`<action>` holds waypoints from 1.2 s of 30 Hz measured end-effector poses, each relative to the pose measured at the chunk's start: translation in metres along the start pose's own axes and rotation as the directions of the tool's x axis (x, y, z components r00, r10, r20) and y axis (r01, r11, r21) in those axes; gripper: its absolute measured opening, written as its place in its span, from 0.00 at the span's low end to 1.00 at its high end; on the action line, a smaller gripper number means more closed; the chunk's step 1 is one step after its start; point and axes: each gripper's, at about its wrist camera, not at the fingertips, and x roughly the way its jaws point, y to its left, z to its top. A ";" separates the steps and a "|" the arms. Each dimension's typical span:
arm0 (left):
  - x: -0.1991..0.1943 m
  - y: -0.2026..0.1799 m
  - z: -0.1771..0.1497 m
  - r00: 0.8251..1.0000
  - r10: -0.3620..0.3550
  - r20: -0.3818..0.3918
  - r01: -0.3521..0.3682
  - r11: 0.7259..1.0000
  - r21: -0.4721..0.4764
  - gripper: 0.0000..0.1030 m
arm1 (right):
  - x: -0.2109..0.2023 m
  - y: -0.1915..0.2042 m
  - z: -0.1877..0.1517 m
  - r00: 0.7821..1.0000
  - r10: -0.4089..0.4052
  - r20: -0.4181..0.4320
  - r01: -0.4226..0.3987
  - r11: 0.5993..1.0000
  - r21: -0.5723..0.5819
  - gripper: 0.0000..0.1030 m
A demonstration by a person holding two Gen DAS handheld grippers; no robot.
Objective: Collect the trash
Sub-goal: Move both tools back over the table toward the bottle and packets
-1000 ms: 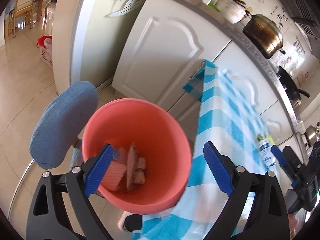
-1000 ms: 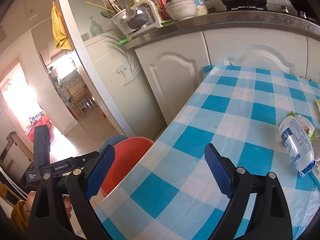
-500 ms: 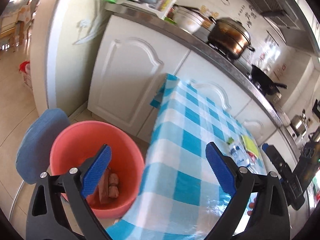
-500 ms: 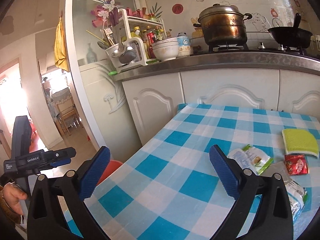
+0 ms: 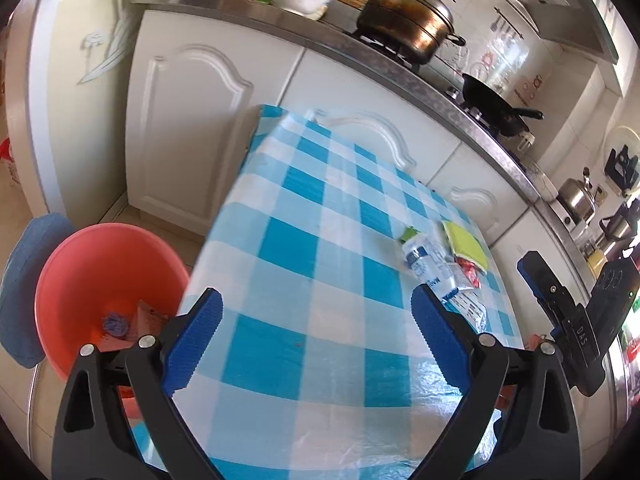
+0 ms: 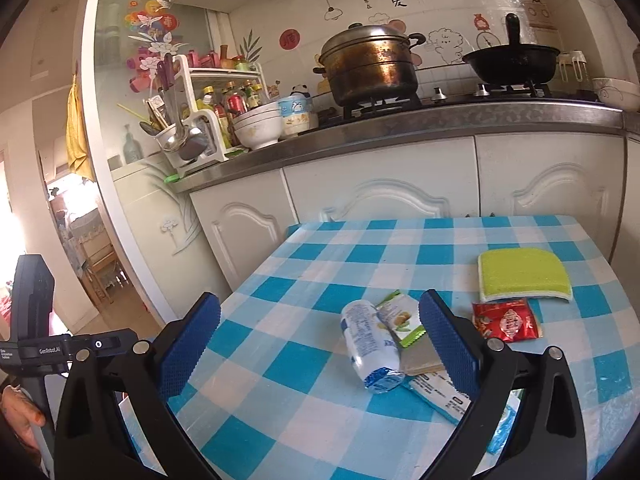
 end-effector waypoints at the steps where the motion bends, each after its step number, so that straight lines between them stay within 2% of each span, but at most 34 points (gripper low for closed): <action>1: 0.001 -0.004 0.000 1.000 -0.004 -0.002 0.004 1.000 0.009 0.93 | -0.002 -0.005 0.000 1.000 -0.008 0.001 0.008 1.000 0.007 0.96; 15: 0.027 -0.064 -0.009 0.998 -0.037 -0.043 0.042 0.990 0.132 0.96 | -0.023 -0.067 -0.002 0.995 -0.096 0.017 0.094 0.991 0.098 0.96; 22: 0.041 -0.084 -0.014 0.996 -0.044 -0.079 0.056 0.987 0.150 0.96 | -0.035 -0.108 -0.006 0.992 -0.119 0.029 0.111 0.972 0.206 0.96; 27: 0.057 -0.096 -0.013 0.993 -0.046 -0.109 0.061 0.988 0.139 0.96 | -0.041 -0.149 -0.014 0.997 -0.077 0.026 0.062 0.929 0.366 0.96; 31: 0.074 -0.110 -0.012 0.988 -0.065 -0.139 0.081 0.990 0.117 0.96 | -0.042 -0.170 -0.018 0.999 -0.051 0.007 0.043 0.903 0.428 0.96; 36: 0.102 -0.125 -0.010 0.982 -0.086 -0.171 0.097 0.993 0.060 0.96 | -0.036 -0.186 -0.023 0.999 0.050 -0.005 -0.039 0.849 0.527 0.96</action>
